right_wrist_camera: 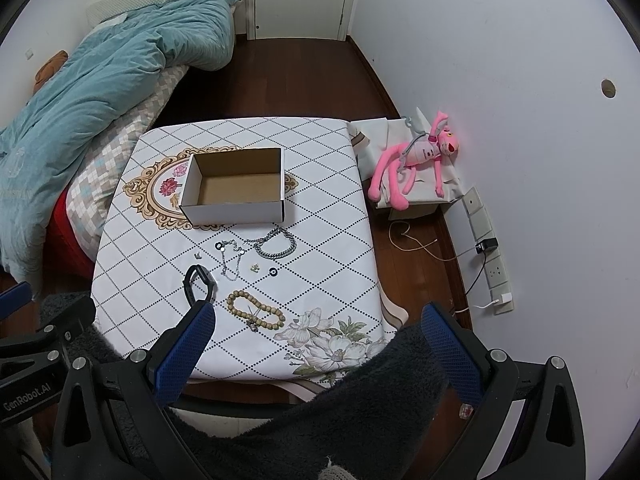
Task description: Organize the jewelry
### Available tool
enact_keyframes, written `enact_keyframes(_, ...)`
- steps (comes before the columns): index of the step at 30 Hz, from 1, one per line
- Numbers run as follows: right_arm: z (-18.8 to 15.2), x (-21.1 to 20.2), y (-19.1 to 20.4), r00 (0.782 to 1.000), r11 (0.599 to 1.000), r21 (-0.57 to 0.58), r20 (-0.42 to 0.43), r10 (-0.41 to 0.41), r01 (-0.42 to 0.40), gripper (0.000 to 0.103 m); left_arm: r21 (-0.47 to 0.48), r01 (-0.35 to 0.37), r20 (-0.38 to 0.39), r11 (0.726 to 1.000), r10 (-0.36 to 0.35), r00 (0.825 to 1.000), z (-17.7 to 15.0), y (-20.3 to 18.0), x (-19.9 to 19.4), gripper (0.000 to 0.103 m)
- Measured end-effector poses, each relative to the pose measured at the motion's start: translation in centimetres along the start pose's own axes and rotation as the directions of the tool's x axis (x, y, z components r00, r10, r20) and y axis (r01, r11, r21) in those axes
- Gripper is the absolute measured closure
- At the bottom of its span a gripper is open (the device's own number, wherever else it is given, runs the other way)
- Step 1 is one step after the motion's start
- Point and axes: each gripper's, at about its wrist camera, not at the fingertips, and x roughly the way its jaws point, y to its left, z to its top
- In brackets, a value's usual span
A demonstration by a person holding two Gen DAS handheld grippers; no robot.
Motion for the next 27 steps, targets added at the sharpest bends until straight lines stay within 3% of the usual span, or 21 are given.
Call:
enact_keyframes(18, 0.3, 0.3, -0.3, 1.000, 1.000, 0.017, 0.004, 0.000, 0.000, 0.000, 0.004, -0.006, 0.014, 1.000, 0.006, 1.000, 0.8, -0.2, 0.3, 0.000)
enact_keyframes(22, 0.9, 2.7, -0.6, 1.000, 0.999, 0.034, -0.015, -0.007, 0.008, 0.000, 0.011, -0.072, 0.033, 0.997, 0.072, 0.997, 2.2, 0.2, 3.3, 0.000)
enact_keyframes(27, 1.7, 8.9, -0.7, 0.995, 0.999, 0.047, -0.100, -0.001, 0.006, 0.000, 0.011, -0.140, 0.014, 0.990, 0.140, 0.990, 3.0, 1.5, 8.2, 0.000)
